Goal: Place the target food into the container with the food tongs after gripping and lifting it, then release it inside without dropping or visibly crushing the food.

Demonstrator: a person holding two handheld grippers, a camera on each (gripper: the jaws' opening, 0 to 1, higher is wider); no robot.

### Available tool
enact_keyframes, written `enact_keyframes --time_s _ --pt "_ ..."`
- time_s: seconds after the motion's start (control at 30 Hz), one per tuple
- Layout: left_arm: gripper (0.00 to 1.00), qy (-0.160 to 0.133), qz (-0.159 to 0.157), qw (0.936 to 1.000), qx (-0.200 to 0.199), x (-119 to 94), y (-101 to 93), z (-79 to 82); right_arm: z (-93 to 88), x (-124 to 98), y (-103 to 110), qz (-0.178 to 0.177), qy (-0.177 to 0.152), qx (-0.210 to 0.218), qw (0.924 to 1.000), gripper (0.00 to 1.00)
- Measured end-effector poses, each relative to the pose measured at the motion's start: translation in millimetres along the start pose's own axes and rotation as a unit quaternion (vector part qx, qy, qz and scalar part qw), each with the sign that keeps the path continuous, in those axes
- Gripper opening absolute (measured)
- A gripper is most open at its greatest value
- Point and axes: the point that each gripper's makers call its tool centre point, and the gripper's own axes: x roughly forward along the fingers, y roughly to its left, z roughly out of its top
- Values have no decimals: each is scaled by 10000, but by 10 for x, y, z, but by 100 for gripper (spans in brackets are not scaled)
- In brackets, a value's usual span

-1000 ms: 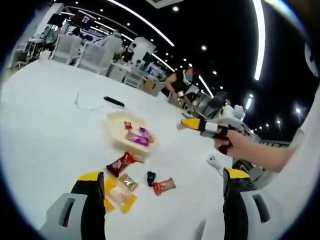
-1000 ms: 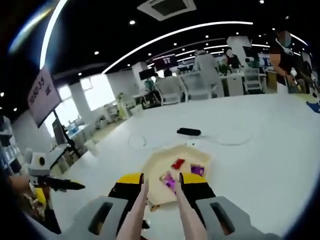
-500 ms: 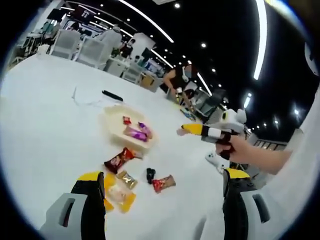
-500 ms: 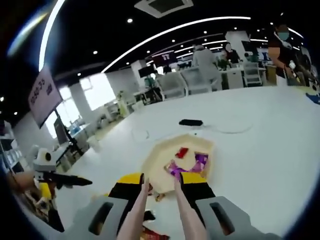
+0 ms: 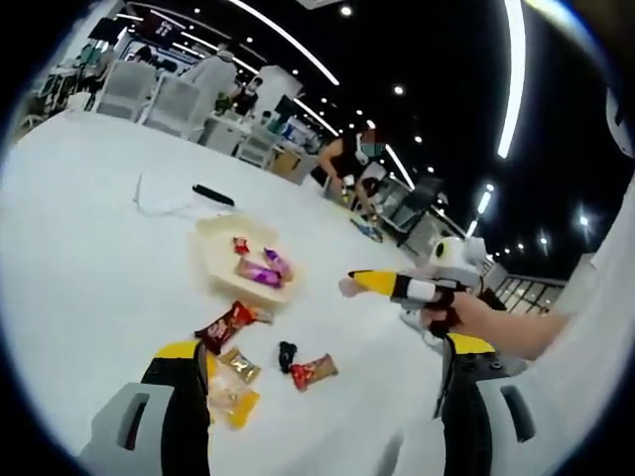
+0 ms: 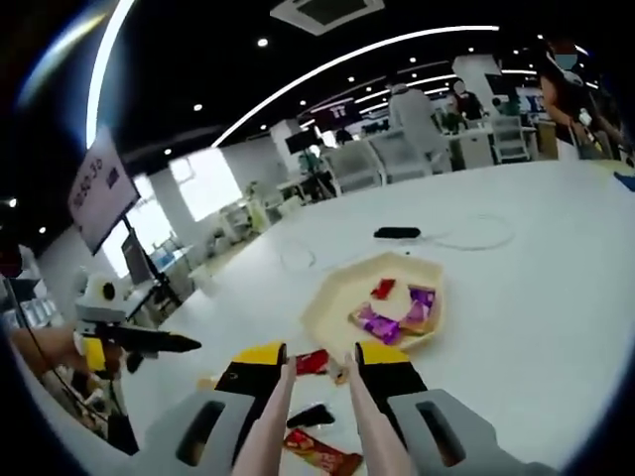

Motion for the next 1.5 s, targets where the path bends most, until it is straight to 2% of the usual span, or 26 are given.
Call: enact_keyframes --time_s 0.23,0.43,0.97,1.2,1.37,1.5 --pt "99 -45 5 10000 -9 -5 -49 34 -38 -6 34 99 79 -98 9999 26" --pt "99 62 -18 10000 -41 30 -153 -36 -90 -42 73 157 142 -60 9998 27" --pt "99 109 -38 9999 61 3 -258 -52 -124 -52 117 235 122 -74 9996 27" --pt "99 -6 16 10000 69 -35 -263 -18 -161 -47 149 313 219 -129 9992 27" --pt "99 -59 97 9999 37 -71 -229 -32 -226 -88 124 301 268 17 9992 28" --pt "99 -47 102 9999 -2 -78 -234 -53 -262 -112 124 283 313 -31 9991 28"
